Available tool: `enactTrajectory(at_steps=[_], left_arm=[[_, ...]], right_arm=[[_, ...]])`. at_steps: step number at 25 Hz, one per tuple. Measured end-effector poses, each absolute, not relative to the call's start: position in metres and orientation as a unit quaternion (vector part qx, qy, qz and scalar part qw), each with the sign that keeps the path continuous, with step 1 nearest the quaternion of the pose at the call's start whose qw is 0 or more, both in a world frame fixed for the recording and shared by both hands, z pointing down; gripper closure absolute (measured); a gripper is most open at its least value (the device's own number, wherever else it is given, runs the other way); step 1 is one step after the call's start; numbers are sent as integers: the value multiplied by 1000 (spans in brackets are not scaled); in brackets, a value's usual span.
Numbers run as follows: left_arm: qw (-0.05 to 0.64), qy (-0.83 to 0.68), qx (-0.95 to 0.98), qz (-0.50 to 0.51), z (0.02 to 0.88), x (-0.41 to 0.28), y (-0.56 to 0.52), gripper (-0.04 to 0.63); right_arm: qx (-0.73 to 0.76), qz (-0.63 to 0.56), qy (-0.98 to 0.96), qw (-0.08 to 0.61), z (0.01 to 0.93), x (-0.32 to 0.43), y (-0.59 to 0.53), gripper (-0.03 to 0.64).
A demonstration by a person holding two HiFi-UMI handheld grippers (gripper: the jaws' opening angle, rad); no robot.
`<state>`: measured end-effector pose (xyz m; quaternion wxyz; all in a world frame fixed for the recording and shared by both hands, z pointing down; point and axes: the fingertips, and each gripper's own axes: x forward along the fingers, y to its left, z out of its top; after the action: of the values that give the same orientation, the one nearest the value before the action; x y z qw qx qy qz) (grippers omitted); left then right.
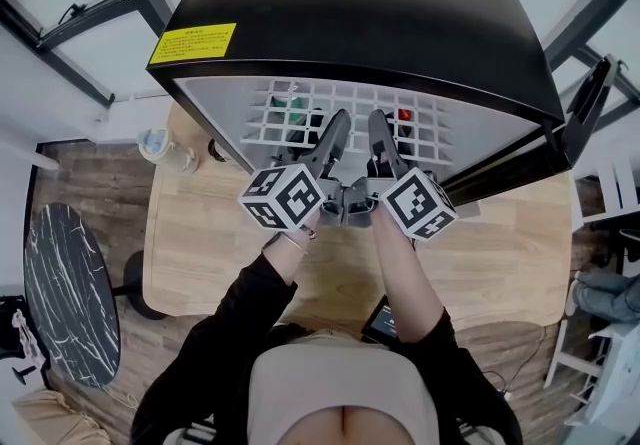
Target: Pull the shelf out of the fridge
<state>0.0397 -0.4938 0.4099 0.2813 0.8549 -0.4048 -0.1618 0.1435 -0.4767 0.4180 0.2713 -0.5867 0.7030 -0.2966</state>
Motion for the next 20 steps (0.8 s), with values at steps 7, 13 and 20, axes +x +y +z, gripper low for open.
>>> enactTrajectory(at_steps=[7, 13, 20], left_arm=[[280, -409, 855, -155, 411, 39, -485, 362], [279, -412, 854, -151, 411, 36, -477, 362], [278, -412, 855, -151, 411, 35, -470, 362]], right_arm=[[-588, -295, 704, 267, 418, 143, -467, 453], [-589, -293, 706, 264, 419, 140, -460, 452], [-589, -292, 706, 263, 419, 138, -453, 451]])
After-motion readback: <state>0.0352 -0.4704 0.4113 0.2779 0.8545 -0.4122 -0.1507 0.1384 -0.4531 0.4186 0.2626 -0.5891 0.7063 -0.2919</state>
